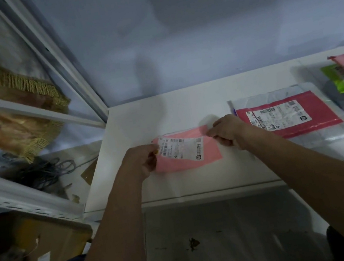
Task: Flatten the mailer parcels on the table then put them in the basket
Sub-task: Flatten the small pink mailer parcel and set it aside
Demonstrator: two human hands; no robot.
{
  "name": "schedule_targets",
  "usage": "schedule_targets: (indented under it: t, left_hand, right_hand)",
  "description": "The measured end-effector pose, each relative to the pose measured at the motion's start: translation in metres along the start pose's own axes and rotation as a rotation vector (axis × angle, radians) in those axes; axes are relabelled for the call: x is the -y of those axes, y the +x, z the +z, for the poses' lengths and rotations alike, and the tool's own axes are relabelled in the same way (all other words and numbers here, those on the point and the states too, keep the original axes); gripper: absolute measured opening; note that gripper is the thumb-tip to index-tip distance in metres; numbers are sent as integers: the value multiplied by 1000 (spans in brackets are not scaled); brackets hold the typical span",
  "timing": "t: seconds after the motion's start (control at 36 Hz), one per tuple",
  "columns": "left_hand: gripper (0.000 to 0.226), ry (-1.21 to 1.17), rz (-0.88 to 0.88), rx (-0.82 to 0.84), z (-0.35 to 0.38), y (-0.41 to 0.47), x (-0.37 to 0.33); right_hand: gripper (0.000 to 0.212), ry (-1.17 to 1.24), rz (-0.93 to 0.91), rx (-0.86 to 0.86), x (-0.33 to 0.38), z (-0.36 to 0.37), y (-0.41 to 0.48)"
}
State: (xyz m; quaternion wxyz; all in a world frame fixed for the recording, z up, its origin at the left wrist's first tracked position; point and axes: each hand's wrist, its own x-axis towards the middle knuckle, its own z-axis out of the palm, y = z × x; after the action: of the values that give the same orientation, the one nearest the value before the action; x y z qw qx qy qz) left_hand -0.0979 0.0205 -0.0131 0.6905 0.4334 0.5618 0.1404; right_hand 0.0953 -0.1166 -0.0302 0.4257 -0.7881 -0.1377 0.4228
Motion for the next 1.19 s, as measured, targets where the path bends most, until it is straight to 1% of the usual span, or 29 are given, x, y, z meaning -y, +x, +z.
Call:
schedule_targets:
  t: [0.06,0.14,0.25,0.42,0.47,0.53,0.61,0.69,0.78,0.86,0.92,1.0,1.08,1.19]
  left_hand:
    - [10,34,-13,5,2,-1,3]
    - [20,38,-25,37,3,1,7]
    - [26,2,-5,62,3,0,5]
    - [32,-80,19,121,4,1,-1]
    - [33,-98,27,145,3,3,-2]
    - [32,-106,32,144,4,4,-3]
    - [32,-80,54,110,11,4,-5]
    - [22,57,86,70,24,1,-5]
    - [10,148,97,125,42,2,-3]
    - [8,182,95,171,63,5,-2]
    - [10,179,100,206,77,7,-2]
    - [10,134,96,279,104,10,-1]
    - [8,131,111,343,132,11,-2]
    - [8,163,123,397,169,9,-1]
  right_hand:
    - [28,32,14,13,0,-2,-3]
    - [20,-36,-5,70,-2,-3,-8]
    - [15,-71,-52,76,-4,-2,-10]
    - [16,70,-94,131,3,-7,-12]
    - [21,150,-80,148,5,-8,-13]
    - [23,180,-90,135,5,-10,-14]
    - [13,196,-131,46,2,-18,-13]
    - [8,224,-160,-52,0,-32,-10]
    - [7,269,-155,-108,-4,-51,-7]
    - [10,263,-138,-149,-9,-71,-6]
    - [13,206,-154,-225,-13,-83,-5]
    - [13,13,-204,-366,-20,-105,-4]
    - [3,-99,-216,-433,-25,-129,-4]
    - [6,-185,-203,-537,-33,-162,-4]
